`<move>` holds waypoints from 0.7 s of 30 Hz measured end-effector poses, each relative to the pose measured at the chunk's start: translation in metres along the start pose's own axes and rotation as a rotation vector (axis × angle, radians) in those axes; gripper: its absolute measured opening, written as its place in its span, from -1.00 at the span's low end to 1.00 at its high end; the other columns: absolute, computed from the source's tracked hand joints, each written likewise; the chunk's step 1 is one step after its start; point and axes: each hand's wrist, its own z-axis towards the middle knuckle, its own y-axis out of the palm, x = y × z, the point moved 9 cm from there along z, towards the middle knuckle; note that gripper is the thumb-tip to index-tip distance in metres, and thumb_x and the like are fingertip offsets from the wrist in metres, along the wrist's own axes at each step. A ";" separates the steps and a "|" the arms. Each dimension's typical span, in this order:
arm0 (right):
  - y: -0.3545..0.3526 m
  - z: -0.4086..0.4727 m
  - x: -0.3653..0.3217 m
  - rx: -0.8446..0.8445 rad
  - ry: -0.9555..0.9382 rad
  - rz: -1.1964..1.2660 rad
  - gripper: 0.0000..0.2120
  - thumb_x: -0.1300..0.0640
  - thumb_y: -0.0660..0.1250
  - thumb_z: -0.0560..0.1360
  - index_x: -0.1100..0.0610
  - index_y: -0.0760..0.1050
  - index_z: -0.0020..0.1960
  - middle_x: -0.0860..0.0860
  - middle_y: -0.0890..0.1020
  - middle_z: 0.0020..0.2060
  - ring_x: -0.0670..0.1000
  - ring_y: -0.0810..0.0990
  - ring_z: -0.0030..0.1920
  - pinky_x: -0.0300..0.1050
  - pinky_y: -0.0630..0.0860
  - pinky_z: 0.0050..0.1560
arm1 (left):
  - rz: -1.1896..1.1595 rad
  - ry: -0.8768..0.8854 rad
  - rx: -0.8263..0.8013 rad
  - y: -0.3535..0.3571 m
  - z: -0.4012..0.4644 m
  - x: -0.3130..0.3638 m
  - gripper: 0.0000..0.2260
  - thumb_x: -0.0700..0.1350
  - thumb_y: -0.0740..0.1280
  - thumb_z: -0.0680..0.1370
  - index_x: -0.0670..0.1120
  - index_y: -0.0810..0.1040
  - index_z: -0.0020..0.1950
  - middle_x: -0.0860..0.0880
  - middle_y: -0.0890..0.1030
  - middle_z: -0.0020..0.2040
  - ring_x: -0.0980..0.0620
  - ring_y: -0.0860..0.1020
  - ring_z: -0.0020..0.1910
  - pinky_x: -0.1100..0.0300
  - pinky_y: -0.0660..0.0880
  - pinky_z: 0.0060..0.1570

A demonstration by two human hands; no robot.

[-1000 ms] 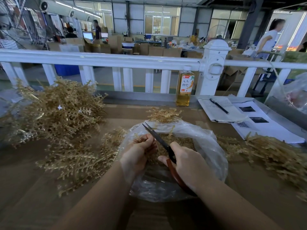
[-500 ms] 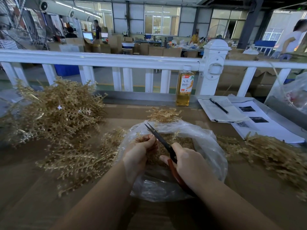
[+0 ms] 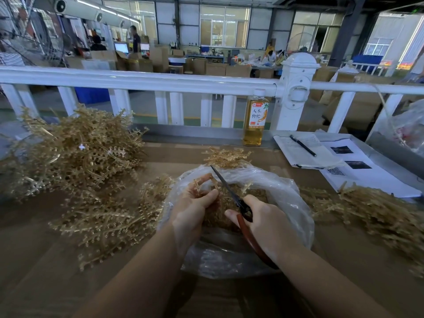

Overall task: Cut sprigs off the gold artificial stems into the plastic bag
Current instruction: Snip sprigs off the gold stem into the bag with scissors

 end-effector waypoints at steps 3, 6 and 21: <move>0.001 0.000 0.002 -0.004 0.011 0.021 -0.67 -0.30 0.20 0.51 -0.04 0.41 -0.04 -0.12 0.52 -0.31 -0.08 0.53 -0.24 -0.28 0.35 -0.30 | -0.020 -0.050 0.012 -0.004 0.002 -0.003 -0.67 -0.43 0.21 0.52 -0.12 0.49 0.19 -0.09 0.68 -0.23 0.00 0.64 -0.24 0.16 0.56 -0.25; 0.002 -0.001 0.003 -0.006 0.019 0.032 -0.70 -0.29 0.21 0.51 -0.05 0.37 -0.09 -0.14 0.47 -0.37 -0.12 0.48 -0.30 -0.32 0.29 -0.34 | -0.040 -0.105 -0.040 -0.003 -0.001 -0.004 -0.66 -0.52 0.10 0.50 -0.20 0.47 0.13 -0.11 0.70 -0.16 -0.01 0.67 -0.20 0.20 0.58 -0.28; -0.002 -0.005 -0.002 -0.002 0.007 -0.016 -0.71 -0.27 0.22 0.52 -0.05 0.40 -0.01 -0.15 0.49 -0.31 -0.10 0.50 -0.25 -0.36 0.30 -0.33 | 0.107 -0.141 0.001 -0.002 -0.005 0.000 -0.87 -0.35 0.31 0.52 -0.24 0.57 0.04 -0.13 0.62 -0.27 0.02 0.61 -0.35 0.22 0.57 -0.38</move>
